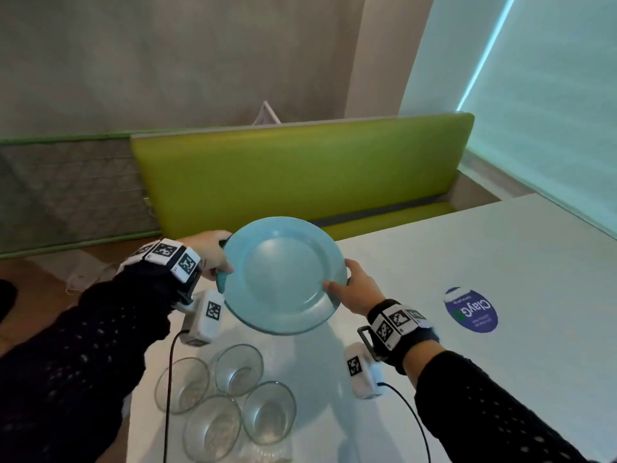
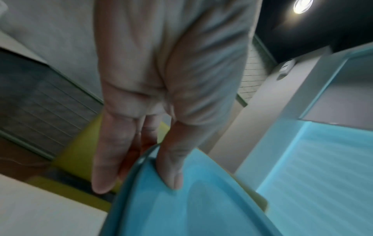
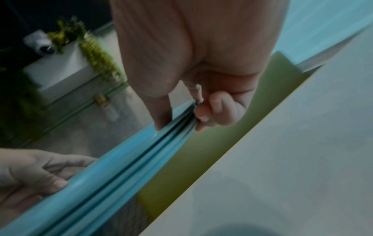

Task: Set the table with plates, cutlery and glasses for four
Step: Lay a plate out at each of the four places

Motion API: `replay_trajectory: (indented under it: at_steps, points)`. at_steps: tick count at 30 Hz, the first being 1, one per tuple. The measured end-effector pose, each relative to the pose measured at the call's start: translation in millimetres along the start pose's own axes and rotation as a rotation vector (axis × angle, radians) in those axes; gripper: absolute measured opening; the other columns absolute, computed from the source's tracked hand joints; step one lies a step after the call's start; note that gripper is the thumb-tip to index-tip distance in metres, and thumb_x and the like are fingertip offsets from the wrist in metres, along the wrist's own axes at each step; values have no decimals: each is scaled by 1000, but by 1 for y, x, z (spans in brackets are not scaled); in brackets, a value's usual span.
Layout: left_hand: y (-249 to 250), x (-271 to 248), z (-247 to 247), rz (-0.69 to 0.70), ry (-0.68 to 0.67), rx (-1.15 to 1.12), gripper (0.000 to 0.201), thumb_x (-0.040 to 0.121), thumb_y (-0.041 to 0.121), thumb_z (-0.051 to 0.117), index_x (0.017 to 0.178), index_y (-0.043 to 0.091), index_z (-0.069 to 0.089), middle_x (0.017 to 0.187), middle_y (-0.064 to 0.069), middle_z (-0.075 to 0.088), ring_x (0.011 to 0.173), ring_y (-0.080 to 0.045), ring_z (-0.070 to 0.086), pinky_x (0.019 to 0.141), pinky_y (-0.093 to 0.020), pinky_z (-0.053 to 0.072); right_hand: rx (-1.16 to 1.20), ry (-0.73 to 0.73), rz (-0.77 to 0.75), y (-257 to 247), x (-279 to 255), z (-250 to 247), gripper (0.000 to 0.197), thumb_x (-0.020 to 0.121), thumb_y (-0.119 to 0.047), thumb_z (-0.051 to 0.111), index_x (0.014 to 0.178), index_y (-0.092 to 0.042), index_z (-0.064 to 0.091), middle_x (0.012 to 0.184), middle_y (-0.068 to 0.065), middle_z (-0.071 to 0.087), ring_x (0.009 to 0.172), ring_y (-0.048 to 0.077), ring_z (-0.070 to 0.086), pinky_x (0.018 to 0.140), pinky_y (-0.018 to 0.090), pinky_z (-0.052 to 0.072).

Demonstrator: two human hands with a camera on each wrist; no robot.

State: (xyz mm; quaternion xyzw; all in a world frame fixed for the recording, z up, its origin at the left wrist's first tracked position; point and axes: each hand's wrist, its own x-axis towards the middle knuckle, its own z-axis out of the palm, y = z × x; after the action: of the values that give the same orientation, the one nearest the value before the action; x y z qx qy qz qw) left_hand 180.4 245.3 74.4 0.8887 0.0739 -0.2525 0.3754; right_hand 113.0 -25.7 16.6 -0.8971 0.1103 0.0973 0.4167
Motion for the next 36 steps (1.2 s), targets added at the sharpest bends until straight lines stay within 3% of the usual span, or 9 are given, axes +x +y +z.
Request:
replay_trajectory:
  at_steps: [5, 9, 11, 15, 19, 21, 24, 31, 36]
  points:
    - [44, -37, 57, 59, -107, -11, 18, 84, 4, 66, 100, -3, 60, 110, -17, 66, 103, -33, 64, 92, -51, 52, 103, 169, 139, 51, -70, -41, 62, 85, -29, 62, 139, -19, 33, 95, 9, 56, 52, 12, 45, 40, 16, 37]
    - [73, -69, 116, 81, -209, -142, 6, 92, 3, 55, 91, -2, 58, 80, -11, 63, 68, -23, 61, 64, -38, 57, 278, 329, 257, 92, -124, -68, 51, 82, -20, 62, 128, -15, 39, 88, 16, 60, 40, 19, 42, 33, 21, 32]
    - [79, -76, 140, 124, -244, -137, 20, 91, 12, 59, 102, -5, 58, 86, -14, 67, 72, -26, 65, 55, -32, 58, 378, 435, 309, 110, -148, -81, 45, 80, -15, 62, 120, -12, 42, 86, 16, 62, 41, 20, 43, 34, 23, 31]
    - [81, -84, 184, 206, -331, -207, 47, 84, 34, 66, 110, -5, 61, 104, -20, 70, 94, -37, 68, 85, -48, 56, 468, 547, 377, 138, -187, -104, 34, 82, -16, 62, 109, -9, 43, 72, 10, 57, 39, 20, 41, 34, 23, 30]
    - [77, -68, 235, 219, -344, -360, 90, 54, 69, 71, 110, 0, 60, 111, -23, 67, 101, -42, 65, 92, -59, 48, 539, 585, 412, 166, -204, -116, 29, 88, -17, 59, 106, 3, 50, 62, 11, 50, 32, 17, 39, 33, 20, 30]
    - [87, -77, 248, 239, -328, -372, 81, 59, 73, 65, 98, 2, 60, 108, -24, 67, 99, -42, 65, 89, -58, 48, 574, 587, 424, 179, -208, -122, 32, 89, -19, 58, 106, 8, 52, 63, 11, 49, 28, 14, 40, 33, 19, 32]
    - [105, -74, 267, 301, -262, -383, 60, 73, 61, 55, 90, 3, 57, 105, -29, 64, 91, -37, 65, 82, -51, 51, 657, 609, 433, 193, -210, -137, 21, 94, -15, 50, 98, 6, 52, 71, 13, 52, 44, 21, 50, 36, 24, 39]
    - [154, -66, 302, 200, -49, -453, 50, 90, 42, 51, 119, 2, 51, 116, -20, 60, 106, -37, 60, 95, -51, 49, 906, 814, 473, 243, -180, -188, 24, 98, -17, 42, 114, 0, 50, 90, 14, 56, 72, 27, 56, 56, 34, 49]
    - [181, -44, 306, 114, 138, -449, 47, 94, 35, 47, 127, 1, 47, 125, -23, 56, 112, -39, 55, 95, -43, 46, 944, 963, 590, 292, -161, -226, 25, 97, -20, 44, 108, 1, 53, 121, 22, 56, 93, 35, 57, 85, 57, 51]
